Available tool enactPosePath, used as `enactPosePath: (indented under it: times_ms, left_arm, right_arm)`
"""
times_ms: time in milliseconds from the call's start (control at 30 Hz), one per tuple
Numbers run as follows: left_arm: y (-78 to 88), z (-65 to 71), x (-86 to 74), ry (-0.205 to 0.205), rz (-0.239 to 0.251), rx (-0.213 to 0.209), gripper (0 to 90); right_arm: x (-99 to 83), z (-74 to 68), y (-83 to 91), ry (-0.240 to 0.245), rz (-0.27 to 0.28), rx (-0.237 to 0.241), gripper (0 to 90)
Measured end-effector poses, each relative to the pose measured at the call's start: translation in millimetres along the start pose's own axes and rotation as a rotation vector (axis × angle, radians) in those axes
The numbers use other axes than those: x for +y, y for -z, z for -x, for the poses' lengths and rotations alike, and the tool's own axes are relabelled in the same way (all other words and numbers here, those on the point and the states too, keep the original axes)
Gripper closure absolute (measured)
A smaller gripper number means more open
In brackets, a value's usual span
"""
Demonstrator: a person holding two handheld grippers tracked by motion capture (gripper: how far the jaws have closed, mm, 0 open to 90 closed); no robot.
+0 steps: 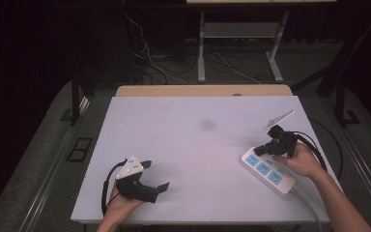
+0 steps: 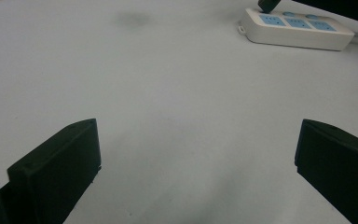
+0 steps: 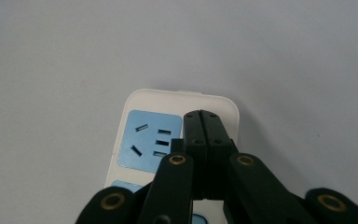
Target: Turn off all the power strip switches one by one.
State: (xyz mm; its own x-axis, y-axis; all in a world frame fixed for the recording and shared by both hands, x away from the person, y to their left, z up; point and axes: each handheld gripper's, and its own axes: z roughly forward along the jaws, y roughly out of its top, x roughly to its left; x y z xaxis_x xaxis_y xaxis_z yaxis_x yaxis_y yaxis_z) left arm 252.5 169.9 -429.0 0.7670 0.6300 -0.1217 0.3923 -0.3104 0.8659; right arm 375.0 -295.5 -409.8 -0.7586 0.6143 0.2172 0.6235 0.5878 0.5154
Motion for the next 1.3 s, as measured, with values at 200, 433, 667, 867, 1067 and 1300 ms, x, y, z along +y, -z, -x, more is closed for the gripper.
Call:
enactPosePath:
  times_ms: [200,433,667,867,1067,1300]
  left_arm:
    - [1.0,-0.3,0.2,-0.002,0.003,0.003,0.0]
    - [-1.3,0.8,0.2,-0.003,-0.006,0.001,0.0]
    - [0.4,-0.6,-0.3,0.001,0.0,0.006,0.0]
    - [0.0,-1.0,-0.5,0.001,-0.002,0.005,0.0]
    - [-0.6,-0.9,-0.4,0.0,-0.002,0.005,0.0]
    - [-0.3,-0.9,-0.6,0.002,-0.003,0.005,0.0]
  right_arm:
    - [-3.2,2.7,-0.7,-0.013,0.027,-0.01,90.0]
    - [-9.5,5.0,-0.5,-0.025,0.072,0.005,90.0]
    - [-8.8,2.9,-0.3,-0.012,0.069,-0.007,90.0]
    - [-7.8,-2.3,0.9,0.007,0.055,-0.045,90.0]
    - [-10.8,-1.6,8.3,0.004,0.043,-0.064,90.0]
    - [-13.8,-1.1,17.0,-0.023,0.07,-0.068,90.0]
